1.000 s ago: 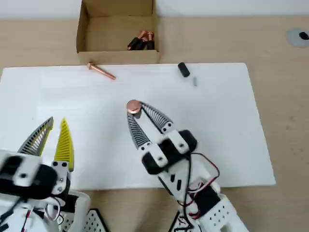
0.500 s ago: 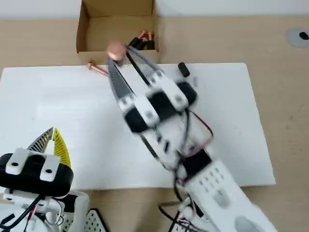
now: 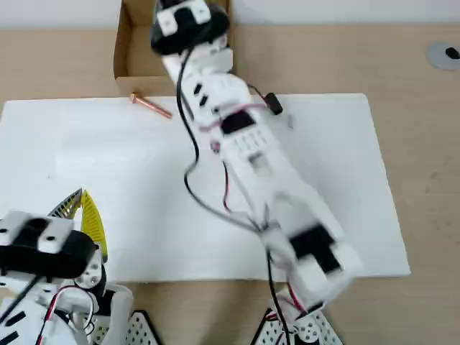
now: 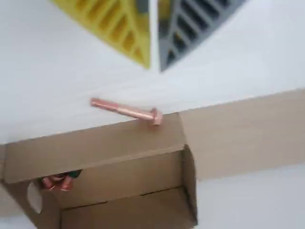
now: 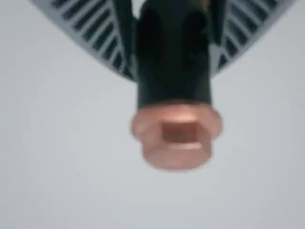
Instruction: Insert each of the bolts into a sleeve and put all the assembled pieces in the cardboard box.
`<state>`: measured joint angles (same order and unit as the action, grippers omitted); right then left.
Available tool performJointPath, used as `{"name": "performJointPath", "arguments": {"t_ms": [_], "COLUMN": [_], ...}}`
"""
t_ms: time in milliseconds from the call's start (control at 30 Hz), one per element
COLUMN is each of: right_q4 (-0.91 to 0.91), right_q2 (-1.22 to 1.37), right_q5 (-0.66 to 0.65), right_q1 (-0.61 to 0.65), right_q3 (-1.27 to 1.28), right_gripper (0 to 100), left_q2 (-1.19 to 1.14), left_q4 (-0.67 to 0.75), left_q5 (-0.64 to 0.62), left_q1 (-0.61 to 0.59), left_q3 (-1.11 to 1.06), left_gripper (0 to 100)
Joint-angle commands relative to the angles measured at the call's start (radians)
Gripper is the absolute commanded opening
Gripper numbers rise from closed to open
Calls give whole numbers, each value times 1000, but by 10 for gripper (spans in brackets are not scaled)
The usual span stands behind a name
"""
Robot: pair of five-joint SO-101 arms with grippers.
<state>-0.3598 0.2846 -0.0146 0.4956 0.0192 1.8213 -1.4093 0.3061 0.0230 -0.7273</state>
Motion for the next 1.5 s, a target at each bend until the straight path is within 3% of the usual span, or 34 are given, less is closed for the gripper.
{"name": "performJointPath", "arguments": {"t_ms": [0, 367, 600, 1000, 1133, 1333, 1467], "right_q4": [-28, 186, 282, 393, 405, 451, 453], "right_q2": [220, 842, 1119, 1188, 1185, 1184, 1184], "right_q5": [-8, -3, -3, -3, -3, -6, -6], "right_q1": [-62, -107, -147, -145, -136, -130, -128], "right_q3": [-361, -1110, -1420, -1520, -1520, -1521, -1521], "right_gripper": [9, 9, 9, 13, 16, 168, 175], "left_q2": [2, 2, 2, 2, 2, 2, 2], "left_q4": [2, 5, 5, 0, 0, 0, 0], "left_q5": [-60, -68, -68, -68, -68, -68, -68], "left_q1": [-9, -9, -11, -15, -81, -181, -184], "left_q3": [-12, -72, -94, -110, -110, -110, -110], "left_gripper": [8, 8, 8, 7, 7, 9, 9]}}
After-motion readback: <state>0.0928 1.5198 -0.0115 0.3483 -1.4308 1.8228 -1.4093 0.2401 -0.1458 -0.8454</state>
